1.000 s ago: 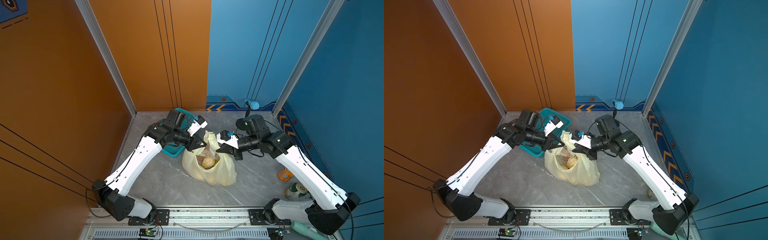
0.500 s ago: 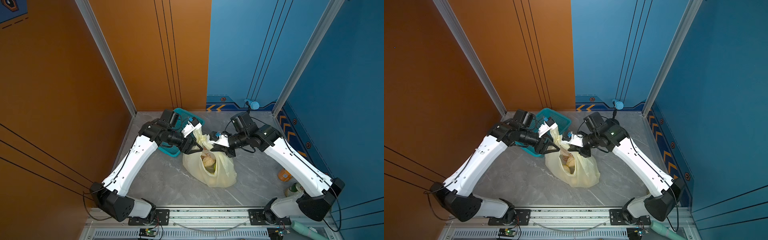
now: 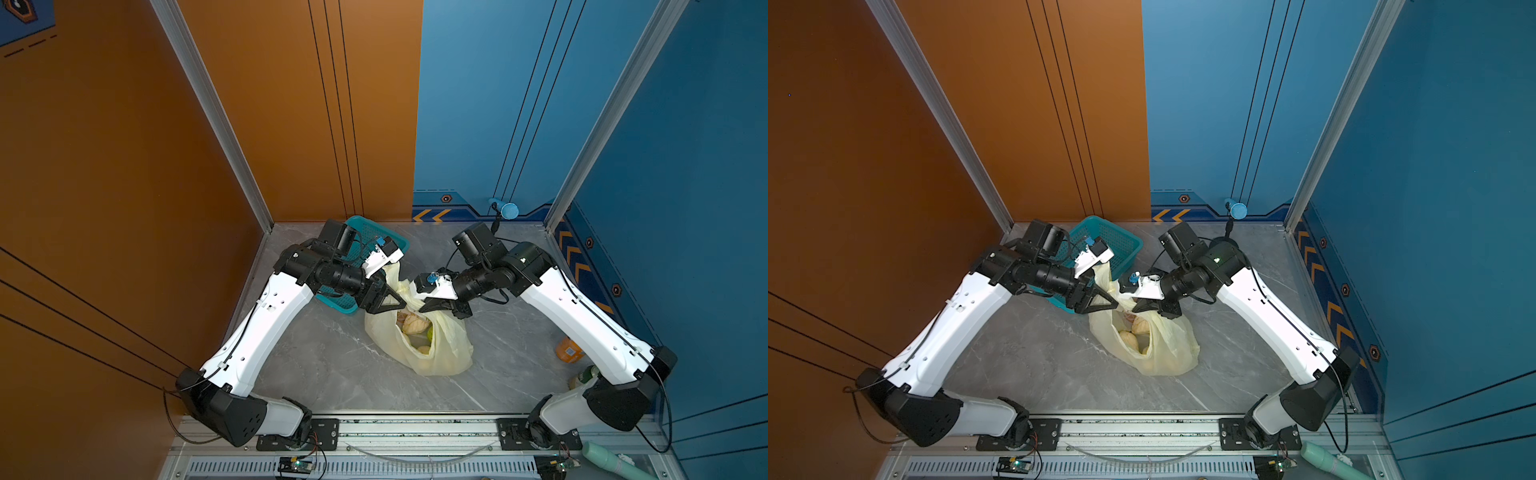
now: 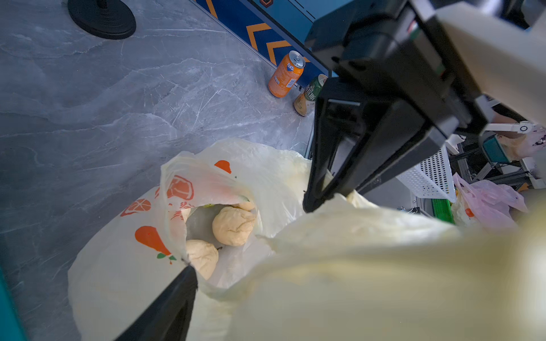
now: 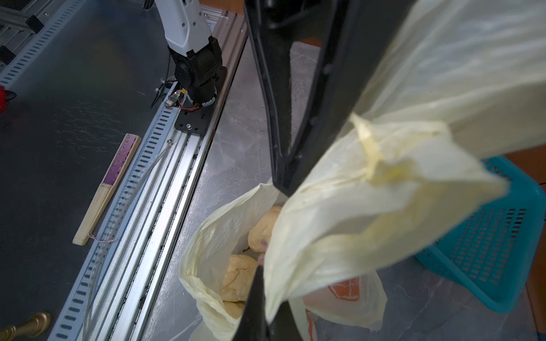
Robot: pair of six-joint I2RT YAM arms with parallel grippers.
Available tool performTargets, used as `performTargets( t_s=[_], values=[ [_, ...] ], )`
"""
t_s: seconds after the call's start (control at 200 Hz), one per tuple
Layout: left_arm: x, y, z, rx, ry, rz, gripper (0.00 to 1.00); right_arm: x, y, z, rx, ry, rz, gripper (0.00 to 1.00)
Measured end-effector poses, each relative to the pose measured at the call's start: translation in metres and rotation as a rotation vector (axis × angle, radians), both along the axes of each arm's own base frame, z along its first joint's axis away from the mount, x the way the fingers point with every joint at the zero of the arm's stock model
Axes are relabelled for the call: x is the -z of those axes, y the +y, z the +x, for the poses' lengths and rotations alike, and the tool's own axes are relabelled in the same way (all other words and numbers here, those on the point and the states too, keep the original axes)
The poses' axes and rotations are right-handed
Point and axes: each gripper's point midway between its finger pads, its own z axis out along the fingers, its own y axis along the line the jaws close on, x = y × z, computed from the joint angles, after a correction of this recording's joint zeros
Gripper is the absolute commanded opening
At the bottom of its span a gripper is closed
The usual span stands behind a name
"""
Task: Place the pears into plastic bags & tie knots
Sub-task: Tie the plastic bag at the center of the board.
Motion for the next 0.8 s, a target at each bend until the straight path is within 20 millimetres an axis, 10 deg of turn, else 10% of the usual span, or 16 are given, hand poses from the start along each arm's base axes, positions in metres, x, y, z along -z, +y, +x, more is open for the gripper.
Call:
performTargets(
  t_s=[0.285,0.611,0.801],
  values=[
    [0.011,0.008,-0.005,0.003,0.009,0.062,0.78,-0.002,-0.005,-0.011,-0.056,0.000,-0.005,0.00],
    [0.021,0.022,-0.001,-0.027,0.009,0.121,0.33,-0.005,-0.009,-0.011,-0.060,-0.011,-0.008,0.00],
    [0.026,0.003,-0.001,0.038,0.022,0.133,0.28,-0.008,-0.001,-0.018,-0.091,-0.019,-0.005,0.00]
  ],
)
